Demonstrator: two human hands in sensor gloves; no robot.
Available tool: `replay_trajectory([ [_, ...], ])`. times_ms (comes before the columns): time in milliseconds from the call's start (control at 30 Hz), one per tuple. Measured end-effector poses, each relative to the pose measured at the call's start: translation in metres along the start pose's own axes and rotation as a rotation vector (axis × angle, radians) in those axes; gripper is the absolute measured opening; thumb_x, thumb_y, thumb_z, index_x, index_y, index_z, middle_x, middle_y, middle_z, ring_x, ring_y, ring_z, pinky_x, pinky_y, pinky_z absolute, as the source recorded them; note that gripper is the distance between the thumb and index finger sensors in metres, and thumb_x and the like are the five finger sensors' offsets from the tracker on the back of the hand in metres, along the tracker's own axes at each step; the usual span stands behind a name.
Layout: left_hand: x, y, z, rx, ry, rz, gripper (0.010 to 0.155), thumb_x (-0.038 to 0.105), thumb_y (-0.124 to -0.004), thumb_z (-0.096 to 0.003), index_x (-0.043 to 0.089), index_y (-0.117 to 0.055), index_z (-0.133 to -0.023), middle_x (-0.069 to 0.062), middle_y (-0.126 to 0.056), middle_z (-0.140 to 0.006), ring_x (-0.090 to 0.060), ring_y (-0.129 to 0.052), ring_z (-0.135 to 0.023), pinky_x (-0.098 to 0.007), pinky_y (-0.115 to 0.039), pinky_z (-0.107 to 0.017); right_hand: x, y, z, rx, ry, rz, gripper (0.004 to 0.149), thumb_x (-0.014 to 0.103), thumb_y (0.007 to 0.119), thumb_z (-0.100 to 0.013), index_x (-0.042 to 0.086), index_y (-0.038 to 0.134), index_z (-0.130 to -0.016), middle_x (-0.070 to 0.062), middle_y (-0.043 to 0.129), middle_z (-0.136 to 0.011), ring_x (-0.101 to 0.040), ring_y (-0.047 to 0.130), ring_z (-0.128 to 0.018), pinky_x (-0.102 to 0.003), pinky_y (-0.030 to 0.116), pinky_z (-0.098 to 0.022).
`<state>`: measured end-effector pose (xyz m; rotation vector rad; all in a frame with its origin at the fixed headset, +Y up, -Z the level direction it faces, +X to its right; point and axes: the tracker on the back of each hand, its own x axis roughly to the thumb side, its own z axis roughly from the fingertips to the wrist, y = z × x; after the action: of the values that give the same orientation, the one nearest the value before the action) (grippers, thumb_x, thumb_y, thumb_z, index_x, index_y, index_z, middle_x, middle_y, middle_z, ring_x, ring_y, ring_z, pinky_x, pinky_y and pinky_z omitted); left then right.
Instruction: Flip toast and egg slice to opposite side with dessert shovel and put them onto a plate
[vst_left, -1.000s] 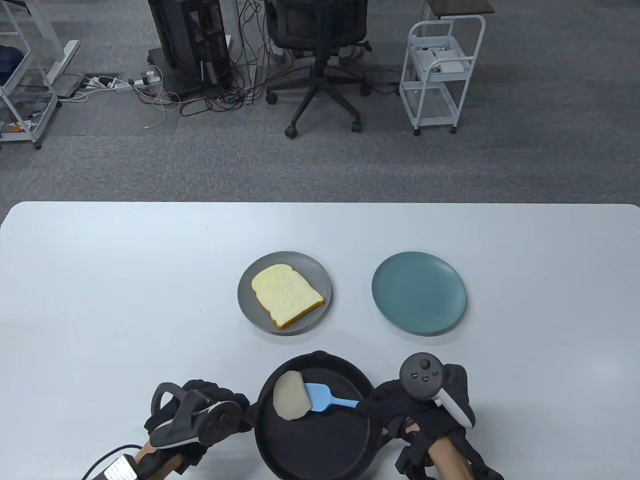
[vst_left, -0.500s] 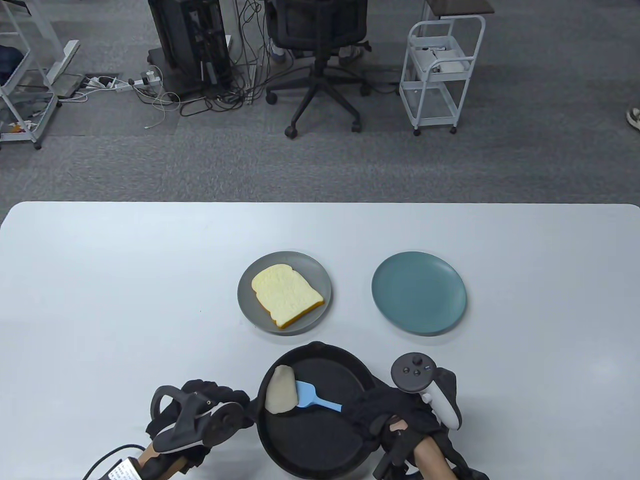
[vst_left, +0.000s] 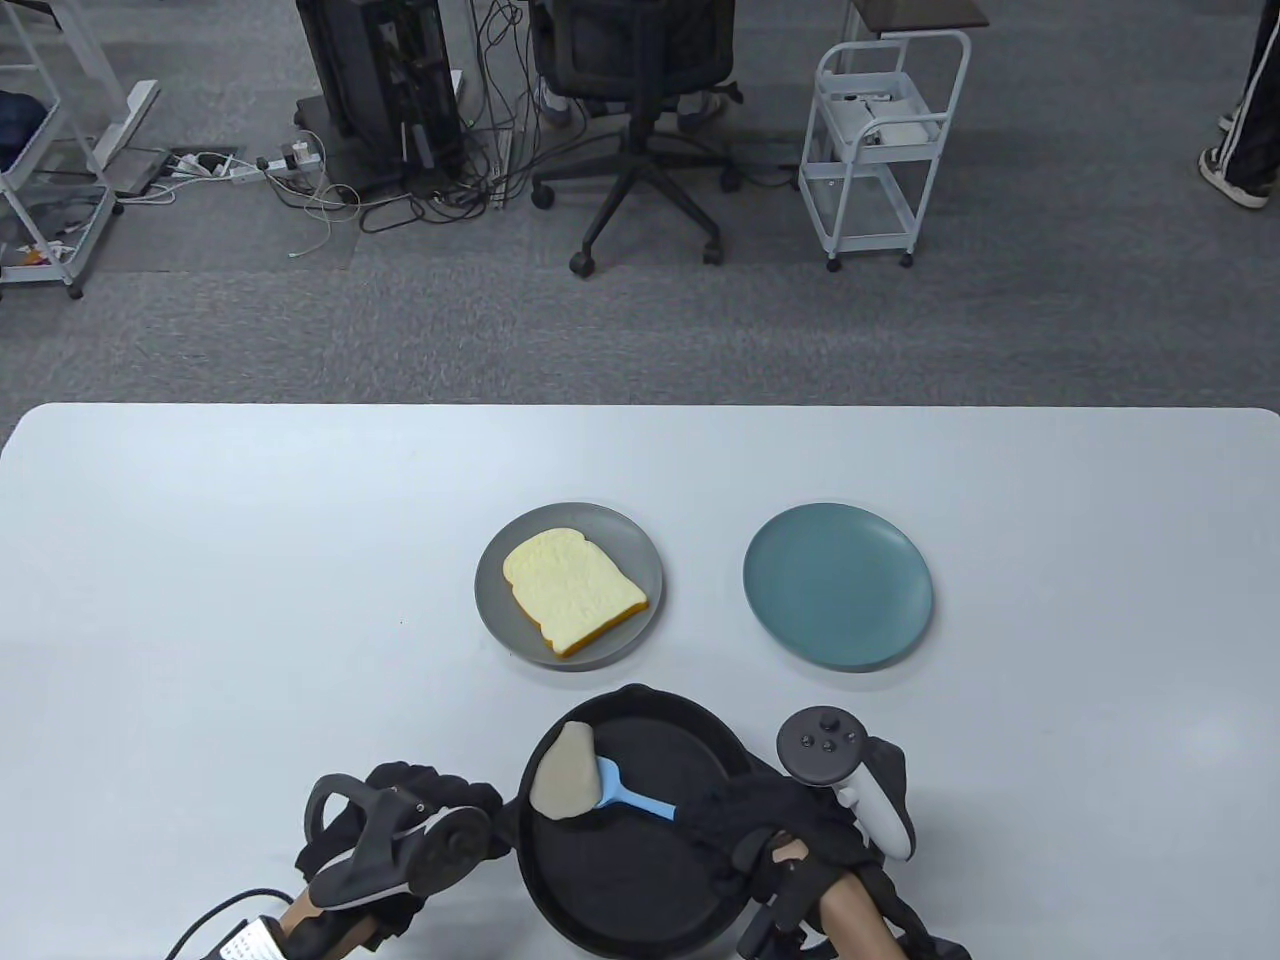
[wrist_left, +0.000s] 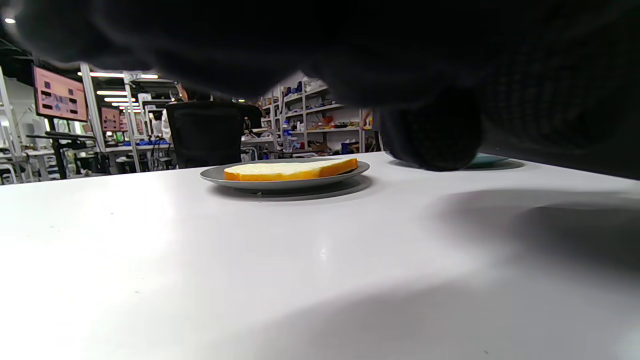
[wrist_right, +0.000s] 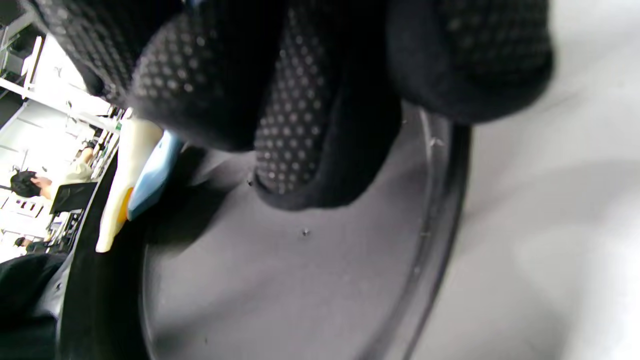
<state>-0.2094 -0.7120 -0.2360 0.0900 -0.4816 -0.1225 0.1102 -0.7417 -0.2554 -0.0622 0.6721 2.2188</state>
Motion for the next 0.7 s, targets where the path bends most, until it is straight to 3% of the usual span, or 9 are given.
replay_trajectory([
  [433,-0.017,0.0,-0.001,-0.01,0.043,0.051,0.044,0.064,-0.085,-0.0263,0.036,-0.1,-0.056,0.012,-0.097,-0.018,-0.017,-0.096,-0.007,-0.04,-0.088,-0.025,-0.005,-0.02,0.008,-0.059,-0.085,-0.084,0.048,0.055,0.086,-0.04,0.018,0.098,-0.07,0.012,0.107,-0.034,-0.014,0.111,-0.028,-0.033,0.09,-0.021],
  [700,-0.018,0.001,0.0,-0.021,0.056,0.045,0.044,0.064,-0.085,-0.0263,0.036,-0.1,-0.056,0.012,-0.097,-0.018,-0.017,-0.096,-0.007,-0.04,-0.088,-0.026,-0.015,-0.05,0.021,-0.188,-0.078,-0.21,0.049,0.054,0.085,-0.041,0.017,0.097,-0.071,0.012,0.107,-0.035,-0.014,0.11,-0.028,-0.033,0.089,-0.021],
])
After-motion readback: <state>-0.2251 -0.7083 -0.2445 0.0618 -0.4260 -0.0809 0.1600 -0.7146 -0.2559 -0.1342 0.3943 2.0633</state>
